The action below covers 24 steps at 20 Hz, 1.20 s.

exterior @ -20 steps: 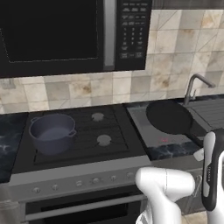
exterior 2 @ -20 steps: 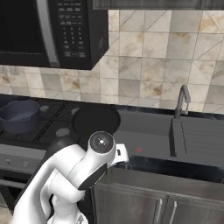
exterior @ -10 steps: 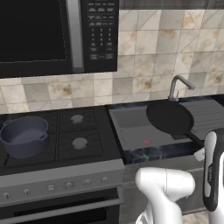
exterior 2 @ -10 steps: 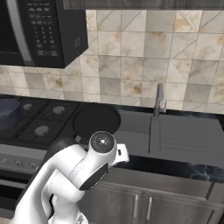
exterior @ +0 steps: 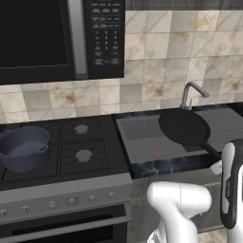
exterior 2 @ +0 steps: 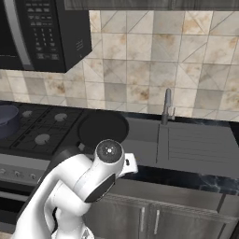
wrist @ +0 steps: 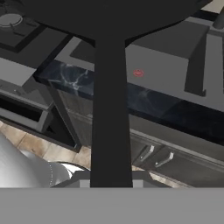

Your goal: Move the pot and pan from the stove into the sink.

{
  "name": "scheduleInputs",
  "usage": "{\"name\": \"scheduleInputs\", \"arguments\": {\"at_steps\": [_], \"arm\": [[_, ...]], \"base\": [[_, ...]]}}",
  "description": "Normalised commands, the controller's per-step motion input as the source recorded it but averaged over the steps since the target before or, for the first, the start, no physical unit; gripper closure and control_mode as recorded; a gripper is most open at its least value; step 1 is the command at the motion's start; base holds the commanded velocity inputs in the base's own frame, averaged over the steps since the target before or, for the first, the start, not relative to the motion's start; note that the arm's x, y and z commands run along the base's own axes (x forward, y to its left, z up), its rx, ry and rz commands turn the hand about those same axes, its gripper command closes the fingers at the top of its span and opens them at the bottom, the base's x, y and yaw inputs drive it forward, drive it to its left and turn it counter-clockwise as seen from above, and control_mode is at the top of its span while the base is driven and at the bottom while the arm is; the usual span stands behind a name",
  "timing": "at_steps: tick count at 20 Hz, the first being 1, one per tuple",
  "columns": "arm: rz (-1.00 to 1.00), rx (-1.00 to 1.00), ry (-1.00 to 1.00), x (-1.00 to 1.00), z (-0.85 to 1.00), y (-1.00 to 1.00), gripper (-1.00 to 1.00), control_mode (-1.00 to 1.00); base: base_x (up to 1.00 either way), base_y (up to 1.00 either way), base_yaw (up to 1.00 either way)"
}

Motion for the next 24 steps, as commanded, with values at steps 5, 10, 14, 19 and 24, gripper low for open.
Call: {"name": "scheduleInputs", "arguments": {"at_steps": [5, 10, 14, 19, 24], "arm": [[-0.01, 0.00, 0.00, 0.41, 0.00, 0.00, 1.00, -1.00], [-0.03, 0.00, 0.02, 0.60, 0.00, 0.00, 1.00, -1.00], [-0.04, 0.00, 0.04, 0.61, 0.00, 0.00, 1.00, -1.00], [-0.04, 0.00, 0.10, 0.58, 0.00, 0.00, 1.00, -1.00], [-0.03, 0.00, 0.12, 0.50, 0.00, 0.00, 1.00, -1.00]], "base": [[0.00, 0.00, 0.00], [0.00, 0.00, 0.00], [0.00, 0.00, 0.00], [0.00, 0.00, 0.00], [0.00, 0.00, 0.00]]}}
